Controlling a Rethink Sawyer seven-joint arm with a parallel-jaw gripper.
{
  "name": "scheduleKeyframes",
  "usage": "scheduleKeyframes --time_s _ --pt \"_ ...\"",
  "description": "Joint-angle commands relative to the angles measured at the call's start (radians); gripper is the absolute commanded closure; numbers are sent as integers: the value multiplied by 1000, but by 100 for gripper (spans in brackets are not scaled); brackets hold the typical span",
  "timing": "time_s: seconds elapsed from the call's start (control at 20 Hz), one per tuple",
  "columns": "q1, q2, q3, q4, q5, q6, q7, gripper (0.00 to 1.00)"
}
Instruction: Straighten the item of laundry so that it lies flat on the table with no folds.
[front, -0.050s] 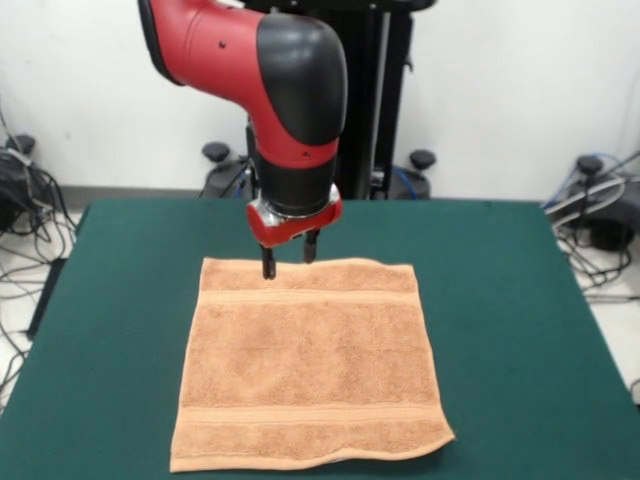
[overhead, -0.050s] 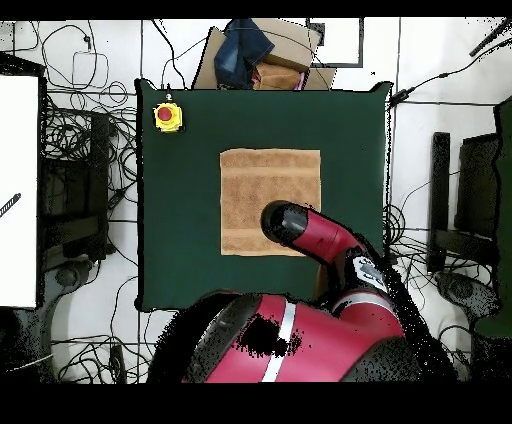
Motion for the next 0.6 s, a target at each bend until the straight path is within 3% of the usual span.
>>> scheduleKeyframes --time_s 0.05,0.6 --pt "20 9 -11 -14 65 -37 348 0" --pt "12 0 -3 11 59 -53 344 0"
